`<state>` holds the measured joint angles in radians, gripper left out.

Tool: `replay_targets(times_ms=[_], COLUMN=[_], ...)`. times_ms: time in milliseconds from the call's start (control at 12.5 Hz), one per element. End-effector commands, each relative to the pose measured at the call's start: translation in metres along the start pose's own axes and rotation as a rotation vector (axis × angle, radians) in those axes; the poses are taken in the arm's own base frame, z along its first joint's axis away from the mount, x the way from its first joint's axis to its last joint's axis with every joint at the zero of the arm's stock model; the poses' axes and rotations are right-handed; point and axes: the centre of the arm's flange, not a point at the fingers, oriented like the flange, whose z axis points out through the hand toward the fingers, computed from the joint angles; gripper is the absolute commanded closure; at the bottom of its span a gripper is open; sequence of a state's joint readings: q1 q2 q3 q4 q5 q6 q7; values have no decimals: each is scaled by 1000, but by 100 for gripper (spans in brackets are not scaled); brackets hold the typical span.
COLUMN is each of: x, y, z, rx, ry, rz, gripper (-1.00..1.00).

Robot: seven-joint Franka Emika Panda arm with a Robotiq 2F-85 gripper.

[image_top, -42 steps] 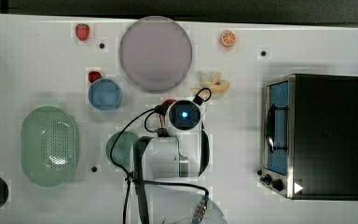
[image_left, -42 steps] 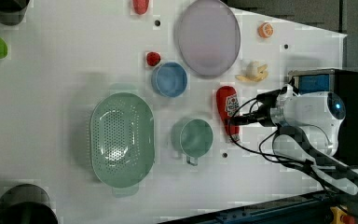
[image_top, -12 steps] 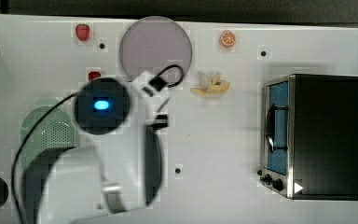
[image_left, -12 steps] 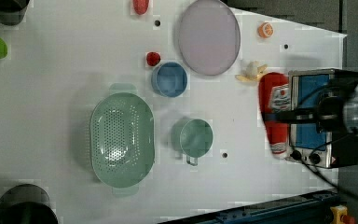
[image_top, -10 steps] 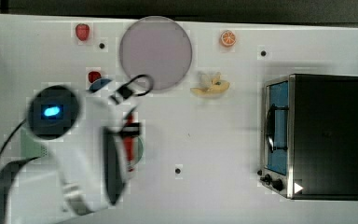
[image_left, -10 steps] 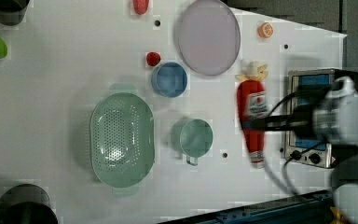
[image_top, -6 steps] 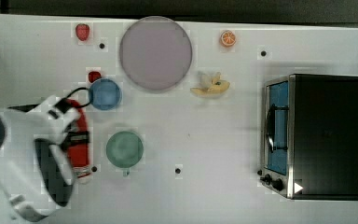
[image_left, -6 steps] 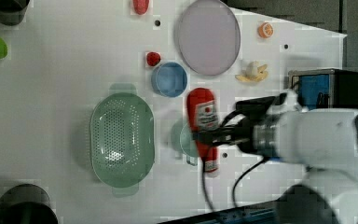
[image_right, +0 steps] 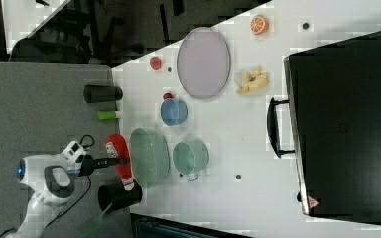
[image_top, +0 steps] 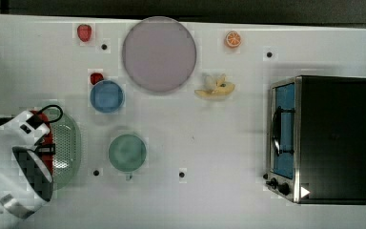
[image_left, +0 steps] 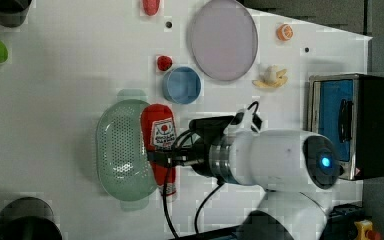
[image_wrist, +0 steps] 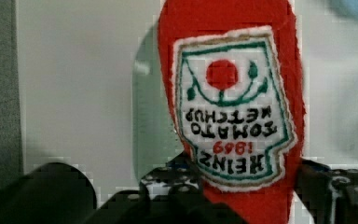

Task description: Pick Ketchup from the table and place it in strainer.

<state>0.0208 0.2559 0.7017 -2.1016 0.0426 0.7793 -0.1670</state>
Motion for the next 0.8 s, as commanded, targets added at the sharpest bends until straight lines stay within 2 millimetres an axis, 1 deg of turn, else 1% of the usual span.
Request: replay_targets(times_ms=[80,320,400,560,640,720,800], x=[13,14,16,18,20,23,22], y=[-3,-9,-7,1,1,1,-1], z=[17,51,60,77,78,73,68], rx=[63,110,116,100,103,112,112], ry=[23,13,5,-12,-5,11,20], rz=[167,179,184,183,180,181,178], gripper=[-18,-18,-24,-65,-87,-100,-100])
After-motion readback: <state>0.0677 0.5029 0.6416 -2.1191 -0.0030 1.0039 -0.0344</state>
